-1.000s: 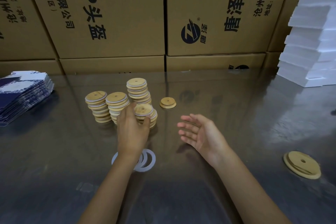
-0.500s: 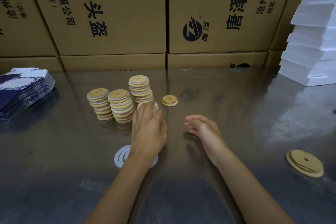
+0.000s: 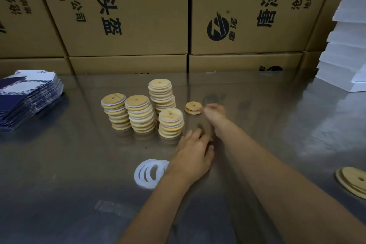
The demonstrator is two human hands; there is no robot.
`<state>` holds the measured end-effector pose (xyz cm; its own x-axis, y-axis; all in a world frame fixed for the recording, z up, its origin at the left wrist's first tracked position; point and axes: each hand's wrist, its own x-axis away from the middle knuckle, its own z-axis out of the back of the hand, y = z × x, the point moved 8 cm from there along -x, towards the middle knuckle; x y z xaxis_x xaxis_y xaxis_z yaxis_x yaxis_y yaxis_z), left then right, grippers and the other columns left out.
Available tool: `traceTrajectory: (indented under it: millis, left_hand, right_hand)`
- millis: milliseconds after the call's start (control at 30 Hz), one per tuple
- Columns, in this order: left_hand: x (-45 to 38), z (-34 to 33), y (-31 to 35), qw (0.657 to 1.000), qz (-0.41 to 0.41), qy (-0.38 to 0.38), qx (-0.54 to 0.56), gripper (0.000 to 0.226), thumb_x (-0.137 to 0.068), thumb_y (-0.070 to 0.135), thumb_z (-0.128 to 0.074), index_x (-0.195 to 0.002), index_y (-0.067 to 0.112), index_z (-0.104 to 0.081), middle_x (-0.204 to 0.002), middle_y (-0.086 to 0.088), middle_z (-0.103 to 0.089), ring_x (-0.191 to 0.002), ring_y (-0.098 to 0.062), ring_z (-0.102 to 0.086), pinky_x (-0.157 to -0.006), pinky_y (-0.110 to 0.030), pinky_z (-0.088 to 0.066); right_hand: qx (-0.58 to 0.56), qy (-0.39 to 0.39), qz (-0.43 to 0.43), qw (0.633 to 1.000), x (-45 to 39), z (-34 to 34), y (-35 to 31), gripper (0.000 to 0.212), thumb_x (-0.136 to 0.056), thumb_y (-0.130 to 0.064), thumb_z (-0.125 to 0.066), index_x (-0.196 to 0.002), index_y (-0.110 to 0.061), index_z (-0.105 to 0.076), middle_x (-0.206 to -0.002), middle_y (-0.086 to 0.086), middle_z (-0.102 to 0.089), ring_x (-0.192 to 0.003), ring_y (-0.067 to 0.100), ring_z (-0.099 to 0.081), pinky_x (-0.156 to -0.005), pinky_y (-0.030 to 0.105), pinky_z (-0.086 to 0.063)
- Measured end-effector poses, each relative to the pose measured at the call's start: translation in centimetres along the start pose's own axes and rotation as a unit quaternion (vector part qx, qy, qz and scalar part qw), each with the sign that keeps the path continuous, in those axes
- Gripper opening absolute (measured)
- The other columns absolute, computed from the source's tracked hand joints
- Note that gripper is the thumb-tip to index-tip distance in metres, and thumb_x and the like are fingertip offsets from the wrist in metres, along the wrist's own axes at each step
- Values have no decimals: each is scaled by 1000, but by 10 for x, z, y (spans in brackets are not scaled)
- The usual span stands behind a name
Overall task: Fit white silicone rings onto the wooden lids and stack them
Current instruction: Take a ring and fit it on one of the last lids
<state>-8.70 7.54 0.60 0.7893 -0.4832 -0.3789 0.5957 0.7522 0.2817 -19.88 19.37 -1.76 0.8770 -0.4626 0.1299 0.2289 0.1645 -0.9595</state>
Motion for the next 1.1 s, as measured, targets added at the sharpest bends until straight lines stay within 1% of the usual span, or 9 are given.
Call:
traceTrajectory:
  millis: [67, 167, 333, 433, 500, 700, 800, 900, 1100]
  left_hand:
    - [0, -2, 1, 1000, 0, 3, -9, 30, -98, 31, -43, -122, 19, -56, -119, -2, -51, -109, -23, -43, -94, -36, -36]
    - [-1, -3, 0, 1000, 2, 2, -10, 29, -98, 32, -41, -121, 20, -55, -118, -1, -49, -108, -23, -43, -92, -37, -36]
    - [-3, -4, -2, 1000, 5, -9, -19, 31, -99, 33, -40, -123, 20, -54, -122, -1, -49, -110, -23, -42, -95, -39, -36]
    - [-3, -3, -3, 1000, 3, -7, -12, 30, -99, 32, -41, -124, 21, -54, -121, 0, -49, -110, -22, -42, -95, -39, -37]
    - [-2, -3, -4, 1000, 6, -10, -9, 30, -99, 31, -41, -124, 21, -54, -121, 1, -49, -110, -21, -42, -95, -39, -37]
    - [1, -2, -2, 999, 7, -34, -3, 30, -98, 30, -41, -124, 21, -54, -124, 2, -49, -112, -20, -42, -98, -36, -36]
    - [6, 5, -1, 997, -6, -55, 45, 29, -96, 17, -46, -122, 19, -58, -129, 2, -53, -115, -21, -47, -100, -37, -37]
    - [9, 16, -9, 992, 20, -71, 105, 33, -90, 0, -46, -115, 11, -65, -125, -3, -60, -116, -22, -52, -99, -35, -40]
    - [12, 33, -18, 985, 79, -103, 116, 39, -84, -9, -43, -107, 8, -69, -112, -5, -64, -107, -21, -56, -92, -37, -46]
  right_hand:
    - [62, 13, -2, 998, -11, -8, -2, 44, -83, -39, -77, -124, -26, -65, -141, 4, -57, -134, 25, -49, -115, 38, -37]
    - [126, 24, 4, 992, -22, -16, -6, 59, -78, -57, -73, -132, -34, -62, -150, 2, -47, -142, 25, -34, -120, 39, -24]
    - [205, 19, 10, 978, -26, -23, -9, 54, -75, -60, -76, -124, -40, -65, -146, 1, -46, -139, 25, -35, -112, 38, -24]
    - [152, 16, 26, 988, -25, -19, -8, 33, -73, -44, -83, -97, -35, -62, -134, 0, -52, -133, 25, -40, -112, 39, -29]
    - [99, 8, 48, 994, -19, -15, -8, 35, -73, -30, -83, -87, -31, -51, -121, -1, -59, -125, 26, -48, -110, 42, -36]
    - [-54, -61, 55, 995, 22, 7, 1, 54, -77, 2, -78, -114, -24, -47, -127, 11, -64, -114, 27, -61, -100, 38, -50]
    - [-84, -103, 52, 990, 54, 18, 6, 43, -78, 4, -77, -114, -14, -62, -117, 12, -70, -101, 21, -62, -83, 28, -50]
    - [-155, -103, 54, 981, 84, 32, 12, 32, -82, 7, -72, -108, -10, -63, -101, 8, -70, -91, 17, -61, -77, 25, -49]
    - [-332, -33, -31, 942, 98, 53, 26, 33, -87, 7, -67, -116, -5, -55, -110, 15, -65, -101, 25, -60, -92, 34, -43]
